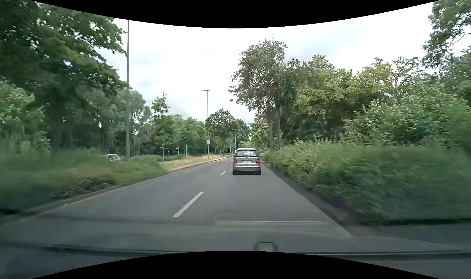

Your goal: Follow the waypoints while adhering to traffic rules and regulations

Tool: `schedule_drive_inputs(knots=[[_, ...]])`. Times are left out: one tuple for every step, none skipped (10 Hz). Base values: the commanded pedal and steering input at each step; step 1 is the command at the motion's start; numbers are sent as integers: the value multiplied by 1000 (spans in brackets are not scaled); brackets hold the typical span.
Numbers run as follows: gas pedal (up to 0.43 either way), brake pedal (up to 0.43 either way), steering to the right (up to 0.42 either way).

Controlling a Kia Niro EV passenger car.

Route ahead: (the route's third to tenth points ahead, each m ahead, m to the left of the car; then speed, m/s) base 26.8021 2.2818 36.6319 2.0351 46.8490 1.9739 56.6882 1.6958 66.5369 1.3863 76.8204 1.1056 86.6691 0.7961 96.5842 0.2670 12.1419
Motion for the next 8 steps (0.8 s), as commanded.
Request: schedule_drive_inputs(knots=[[177, 18, -3], [177, 18, -3], [177, 18, -3], [189, 18, -2], [189, 18, -1], [189, 18, 0], [189, 18, 1], [189, 18, 1]])
